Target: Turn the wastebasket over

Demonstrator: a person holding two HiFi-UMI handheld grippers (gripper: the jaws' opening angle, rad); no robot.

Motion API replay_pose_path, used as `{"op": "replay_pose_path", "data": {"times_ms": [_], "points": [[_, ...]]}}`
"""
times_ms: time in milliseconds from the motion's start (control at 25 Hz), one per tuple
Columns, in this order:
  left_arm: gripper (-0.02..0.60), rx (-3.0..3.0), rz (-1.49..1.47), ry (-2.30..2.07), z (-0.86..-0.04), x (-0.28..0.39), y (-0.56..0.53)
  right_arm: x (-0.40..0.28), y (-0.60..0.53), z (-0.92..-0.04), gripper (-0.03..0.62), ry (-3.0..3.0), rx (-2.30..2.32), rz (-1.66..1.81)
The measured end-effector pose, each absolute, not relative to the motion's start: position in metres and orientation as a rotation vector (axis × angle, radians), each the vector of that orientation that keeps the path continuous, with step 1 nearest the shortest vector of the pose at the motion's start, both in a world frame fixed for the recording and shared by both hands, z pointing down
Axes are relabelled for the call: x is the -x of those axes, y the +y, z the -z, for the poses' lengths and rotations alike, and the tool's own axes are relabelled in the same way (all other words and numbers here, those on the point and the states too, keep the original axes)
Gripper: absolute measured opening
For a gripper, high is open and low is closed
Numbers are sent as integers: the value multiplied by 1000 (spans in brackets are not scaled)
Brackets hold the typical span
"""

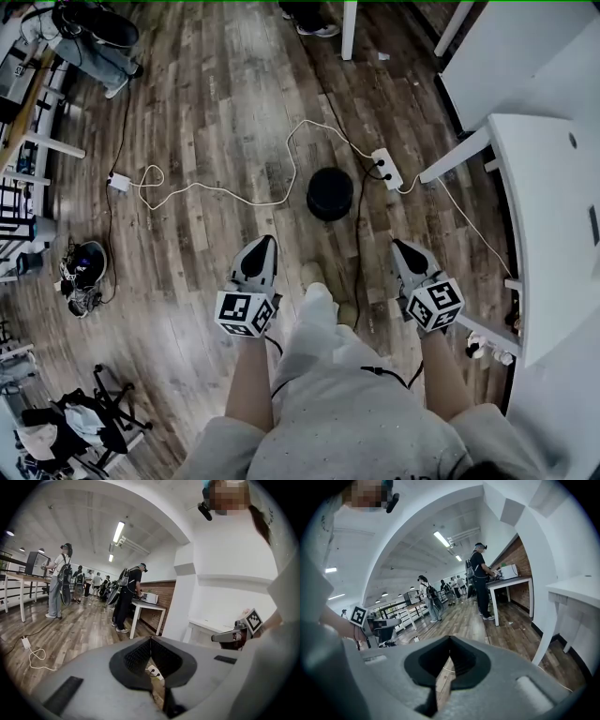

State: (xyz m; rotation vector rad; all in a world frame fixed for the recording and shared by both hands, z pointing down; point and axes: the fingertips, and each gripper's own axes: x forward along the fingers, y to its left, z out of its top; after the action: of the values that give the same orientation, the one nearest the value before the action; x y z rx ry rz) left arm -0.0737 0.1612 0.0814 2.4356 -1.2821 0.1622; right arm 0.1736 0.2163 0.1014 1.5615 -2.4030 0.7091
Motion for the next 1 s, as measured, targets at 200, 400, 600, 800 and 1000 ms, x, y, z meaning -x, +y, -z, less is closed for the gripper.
{"op": "replay_pose_path", "data": {"times_ms": [200, 400, 600, 800, 1000], "points": [[0, -2411, -183, -1252, -104, 81, 121, -162, 180, -122, 3, -2367, -1557, -764], [-2, -2398, -190, -1194, -131, 80, 82, -147, 143, -149, 3, -2351, -1517, -806], [-2, -2374, -170, -1139, -166, 72, 53, -150, 108, -183, 3, -2337, -1524, -846], [-1, -2362, -207, -1056, -220, 53, 39, -154, 80, -231, 3, -2334, -1481, -890], [0, -2314, -249, -1006, -288, 25, 21, -162, 51, -304, 3, -2323, -1453, -1014]]}}
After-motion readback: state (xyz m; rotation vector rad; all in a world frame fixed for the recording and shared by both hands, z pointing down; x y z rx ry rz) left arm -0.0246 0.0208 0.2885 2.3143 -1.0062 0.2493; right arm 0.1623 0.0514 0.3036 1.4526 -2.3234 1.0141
